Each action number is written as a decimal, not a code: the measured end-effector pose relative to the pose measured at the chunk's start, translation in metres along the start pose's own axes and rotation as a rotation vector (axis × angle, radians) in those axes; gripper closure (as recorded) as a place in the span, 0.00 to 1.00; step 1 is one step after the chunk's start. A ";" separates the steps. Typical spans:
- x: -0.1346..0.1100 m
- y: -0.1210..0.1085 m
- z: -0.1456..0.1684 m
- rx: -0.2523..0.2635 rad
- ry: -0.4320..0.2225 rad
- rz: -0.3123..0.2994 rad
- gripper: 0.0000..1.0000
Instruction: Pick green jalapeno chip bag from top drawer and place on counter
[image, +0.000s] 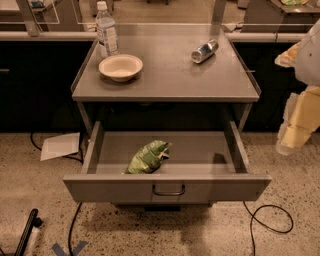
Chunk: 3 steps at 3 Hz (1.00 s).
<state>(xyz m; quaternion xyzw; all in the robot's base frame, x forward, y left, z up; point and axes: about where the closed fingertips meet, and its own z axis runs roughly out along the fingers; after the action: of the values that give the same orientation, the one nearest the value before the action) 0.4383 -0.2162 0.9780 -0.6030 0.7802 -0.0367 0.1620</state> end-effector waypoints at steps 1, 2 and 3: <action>0.000 0.000 0.000 0.000 0.000 0.000 0.00; 0.000 -0.002 0.010 0.028 -0.027 0.032 0.00; -0.010 0.003 0.060 0.014 -0.110 0.126 0.00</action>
Offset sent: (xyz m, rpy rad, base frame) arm 0.0145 0.0008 -0.0301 0.0835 -0.0676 -0.0846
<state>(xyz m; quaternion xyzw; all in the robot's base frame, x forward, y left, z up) 0.4556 -0.1974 0.9232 -0.5527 0.8063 0.0011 0.2108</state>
